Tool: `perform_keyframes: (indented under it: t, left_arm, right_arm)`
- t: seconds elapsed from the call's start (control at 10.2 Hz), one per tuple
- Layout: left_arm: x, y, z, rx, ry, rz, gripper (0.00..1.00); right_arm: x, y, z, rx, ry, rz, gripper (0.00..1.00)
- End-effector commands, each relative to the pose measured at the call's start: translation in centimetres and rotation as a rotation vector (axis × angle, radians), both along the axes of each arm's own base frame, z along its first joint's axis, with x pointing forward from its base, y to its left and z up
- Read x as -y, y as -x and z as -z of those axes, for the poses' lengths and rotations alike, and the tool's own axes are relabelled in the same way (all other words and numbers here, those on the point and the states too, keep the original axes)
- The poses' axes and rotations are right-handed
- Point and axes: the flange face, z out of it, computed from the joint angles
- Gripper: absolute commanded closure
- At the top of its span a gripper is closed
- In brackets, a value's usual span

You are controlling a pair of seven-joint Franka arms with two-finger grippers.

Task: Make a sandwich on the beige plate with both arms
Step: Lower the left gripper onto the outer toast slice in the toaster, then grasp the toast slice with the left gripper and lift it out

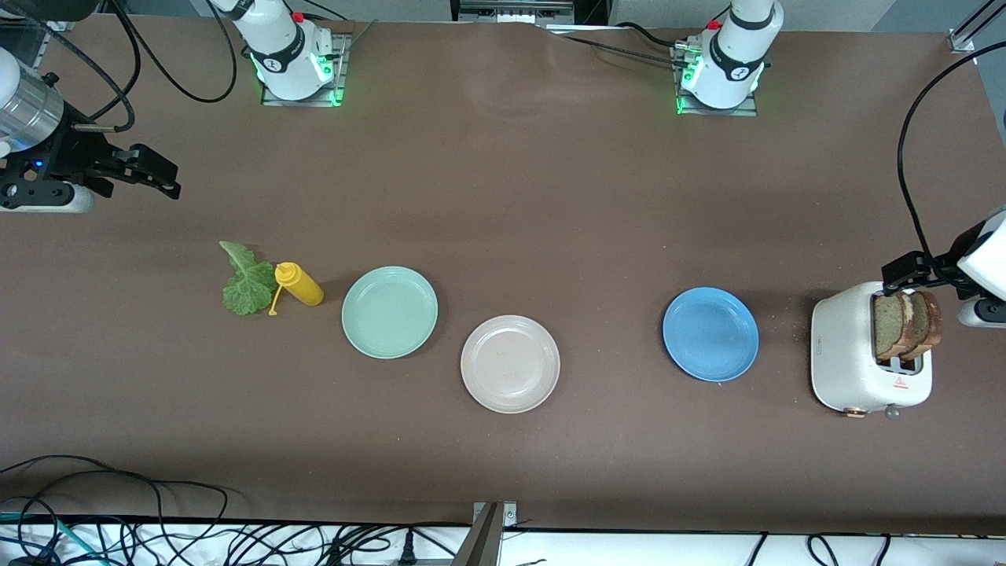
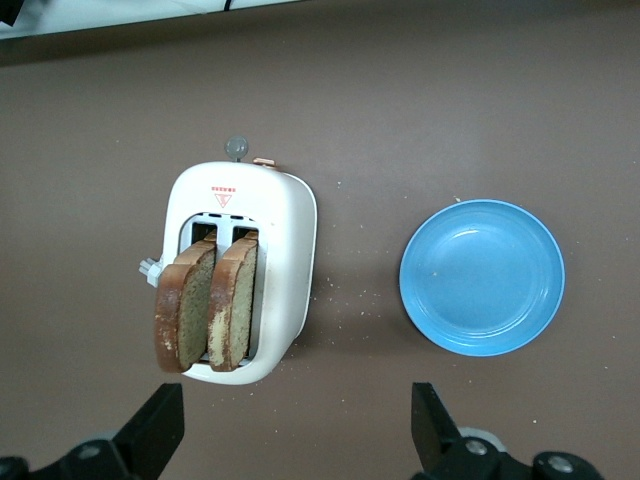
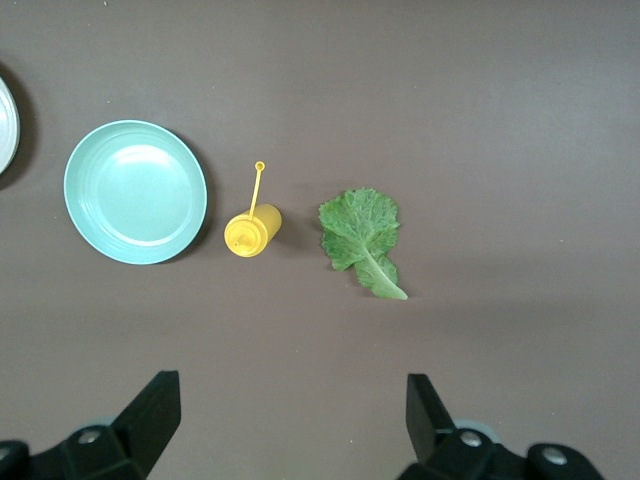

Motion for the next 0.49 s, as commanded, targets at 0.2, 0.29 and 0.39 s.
perform_keyframes:
  t: [0.2,0.29,0.39]
  left_arm:
    - [-5.1,-0.7,4.7,-0.086,0.026,0.055,0.03]
    - [-4.7,-1.2,6.7,-0.114,0.034,0.058,0.00]
    - [-4.7,-1.6,8.2,-0.129,0.037,0.063,0.01]
  right_arm:
    - [0.0,-0.3,-0.4,0.008,-0.001,0.004,0.00]
    - [0.0,-0.3,-0.4,0.008,-0.001,0.004,0.00]
    - [-0.1,-0.3,-0.4,0.008,-0.001,0.002,0.00]
